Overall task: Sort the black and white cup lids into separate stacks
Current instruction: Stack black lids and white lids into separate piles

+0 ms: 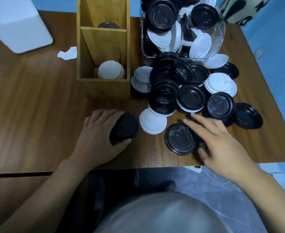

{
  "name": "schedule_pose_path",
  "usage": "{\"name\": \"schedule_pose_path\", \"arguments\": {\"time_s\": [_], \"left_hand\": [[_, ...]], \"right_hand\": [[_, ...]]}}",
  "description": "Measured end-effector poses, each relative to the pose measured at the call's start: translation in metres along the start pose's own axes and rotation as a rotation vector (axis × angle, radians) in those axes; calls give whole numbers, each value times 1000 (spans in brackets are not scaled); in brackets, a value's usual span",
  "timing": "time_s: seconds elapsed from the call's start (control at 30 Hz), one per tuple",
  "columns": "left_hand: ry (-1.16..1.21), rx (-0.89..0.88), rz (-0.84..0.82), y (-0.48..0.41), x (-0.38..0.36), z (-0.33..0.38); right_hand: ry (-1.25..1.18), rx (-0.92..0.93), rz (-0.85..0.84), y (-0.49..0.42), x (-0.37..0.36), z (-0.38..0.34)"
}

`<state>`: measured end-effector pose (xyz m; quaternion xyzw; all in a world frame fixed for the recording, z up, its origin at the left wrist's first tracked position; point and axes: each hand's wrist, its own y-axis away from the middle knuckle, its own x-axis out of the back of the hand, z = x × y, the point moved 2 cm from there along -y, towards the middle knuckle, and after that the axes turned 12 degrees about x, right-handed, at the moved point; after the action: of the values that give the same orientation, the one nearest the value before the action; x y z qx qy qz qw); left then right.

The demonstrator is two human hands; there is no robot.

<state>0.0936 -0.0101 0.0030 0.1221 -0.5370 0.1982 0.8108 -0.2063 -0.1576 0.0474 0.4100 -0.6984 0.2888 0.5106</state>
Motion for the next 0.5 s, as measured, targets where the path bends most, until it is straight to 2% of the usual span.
{"name": "schedule_pose_path", "arguments": {"time_s": [0.17,0.4,0.5], "left_hand": [[13,0,-36,0,0,-1],[75,-13,-105,0,7,-8],[50,-50,-88,1,14,-23]], "right_hand": [[-12,101,200,-20,-4,-25],[230,318,39,-56,-32,-63],[223,374,26,-49,-32,-68]]}}
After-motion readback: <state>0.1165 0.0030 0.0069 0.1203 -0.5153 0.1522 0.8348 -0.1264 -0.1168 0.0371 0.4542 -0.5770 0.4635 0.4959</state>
